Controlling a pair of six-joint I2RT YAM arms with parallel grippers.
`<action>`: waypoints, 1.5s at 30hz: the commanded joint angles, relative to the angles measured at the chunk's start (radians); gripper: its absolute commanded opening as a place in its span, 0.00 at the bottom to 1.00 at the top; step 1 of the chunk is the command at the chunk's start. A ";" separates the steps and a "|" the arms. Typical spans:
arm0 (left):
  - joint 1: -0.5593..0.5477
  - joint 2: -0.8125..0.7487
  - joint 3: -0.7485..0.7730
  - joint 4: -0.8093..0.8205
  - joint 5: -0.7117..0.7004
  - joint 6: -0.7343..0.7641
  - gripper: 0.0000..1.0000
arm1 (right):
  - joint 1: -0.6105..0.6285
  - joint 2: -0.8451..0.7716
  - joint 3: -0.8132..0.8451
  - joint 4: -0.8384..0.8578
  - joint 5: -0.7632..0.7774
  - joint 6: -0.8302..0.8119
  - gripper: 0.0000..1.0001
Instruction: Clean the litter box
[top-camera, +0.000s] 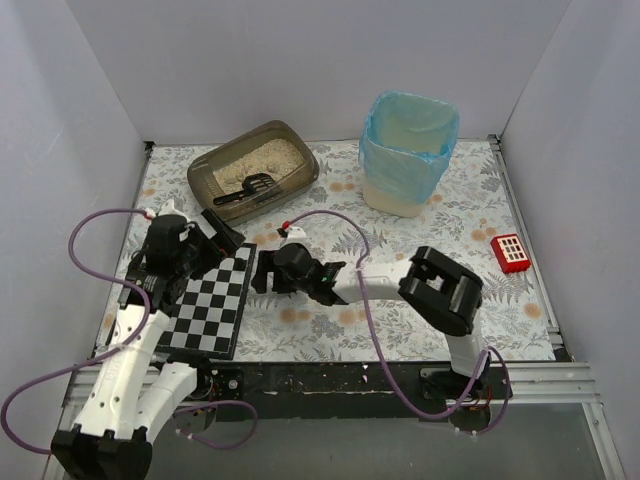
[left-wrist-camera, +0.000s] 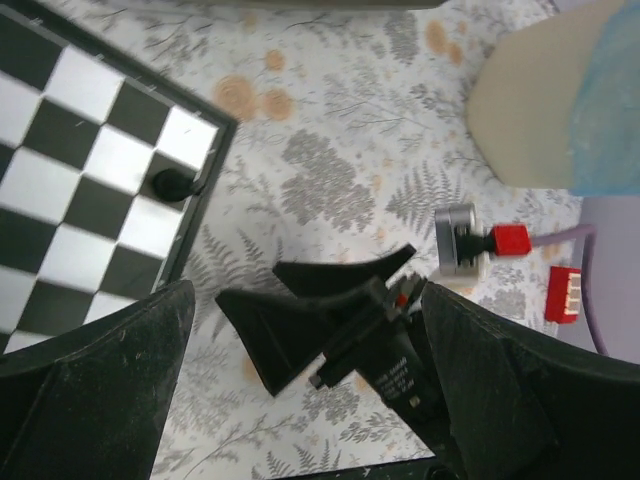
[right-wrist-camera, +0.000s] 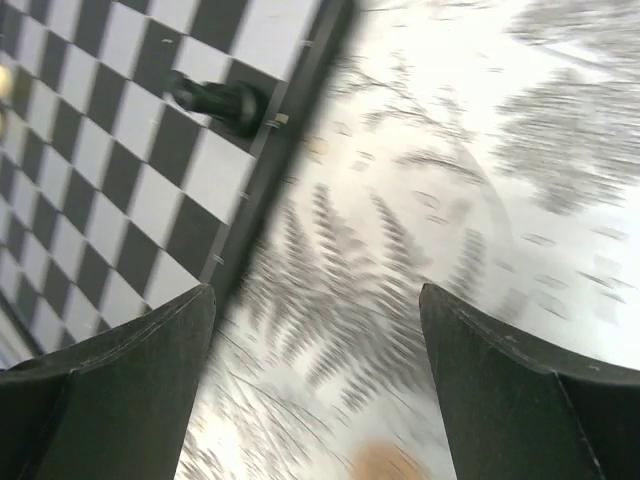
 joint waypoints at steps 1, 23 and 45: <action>0.001 0.168 0.052 0.327 0.206 0.031 0.98 | -0.032 -0.229 -0.115 -0.169 0.156 -0.147 0.91; -0.071 1.382 0.910 0.370 0.457 0.805 0.98 | -0.067 -1.307 -0.653 -0.596 0.098 -0.421 0.94; -0.344 1.466 0.980 0.463 0.076 0.525 0.32 | -0.075 -1.414 -0.669 -0.711 0.128 -0.300 0.93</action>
